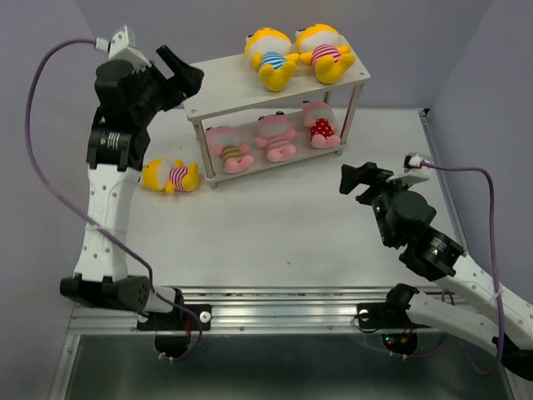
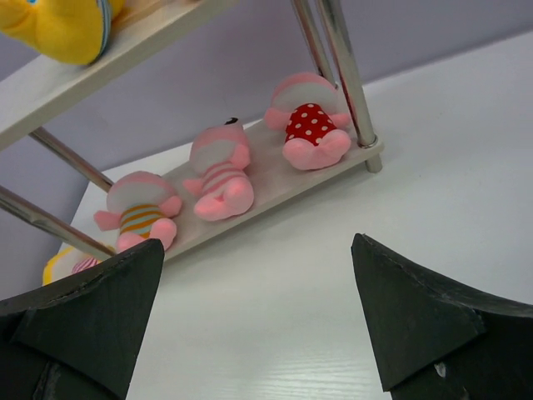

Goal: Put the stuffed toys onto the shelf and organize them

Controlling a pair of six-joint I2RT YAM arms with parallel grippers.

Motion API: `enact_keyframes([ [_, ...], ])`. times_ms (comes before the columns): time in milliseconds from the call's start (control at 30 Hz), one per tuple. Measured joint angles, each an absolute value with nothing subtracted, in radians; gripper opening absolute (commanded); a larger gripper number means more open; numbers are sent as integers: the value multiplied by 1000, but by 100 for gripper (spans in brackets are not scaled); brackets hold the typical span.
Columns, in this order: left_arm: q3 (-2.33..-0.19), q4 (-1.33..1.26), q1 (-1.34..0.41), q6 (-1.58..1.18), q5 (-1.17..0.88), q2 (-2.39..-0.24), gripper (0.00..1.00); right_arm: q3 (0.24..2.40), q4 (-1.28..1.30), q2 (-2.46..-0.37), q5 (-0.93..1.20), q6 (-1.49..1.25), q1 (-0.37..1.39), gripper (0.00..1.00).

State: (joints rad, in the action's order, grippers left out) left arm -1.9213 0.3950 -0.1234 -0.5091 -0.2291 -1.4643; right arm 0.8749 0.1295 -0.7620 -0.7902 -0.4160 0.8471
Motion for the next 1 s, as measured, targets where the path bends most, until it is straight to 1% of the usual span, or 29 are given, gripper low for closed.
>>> enact_keyframes([
  [67, -1756, 412, -123, -536, -138, -1330, 99, 863, 157, -724, -812, -430, 847, 100],
  [133, -1528, 446, -122, -583, -33, -1152, 99, 851, 183, -697, -831, -442, 847, 100],
  [200, -1388, 446, -122, -630, 29, -1045, 99, 835, 209, -678, -856, -455, 847, 100],
  [233, -1272, 448, -122, -669, 72, -973, 99, 826, 223, -673, -865, -462, 847, 100],
  [367, -1025, 529, -110, -761, 177, -860, 99, 784, 260, -672, -877, -482, 847, 100],
  [467, -946, 550, -78, -794, 213, -891, 99, 754, 284, -694, -876, -495, 847, 100],
  [567, -884, 519, -9, -803, 190, -974, 99, 746, 290, -741, -865, -515, 847, 100],
  [700, -780, 400, 106, -815, 100, -1063, 98, 744, 292, -845, -857, -546, 847, 100],
  [800, -747, 316, 166, -829, 31, -1145, 95, 744, 292, -917, -846, -558, 845, 100],
  [867, -745, 251, 191, -838, -5, -1205, 94, 744, 287, -955, -828, -562, 842, 100],
  [900, -745, 221, 197, -842, -20, -1228, 92, 744, 285, -974, -810, -563, 834, 100],
  [1000, -745, 107, 214, -858, -62, -1311, 91, 744, 275, -996, -778, -563, 817, 100],
])
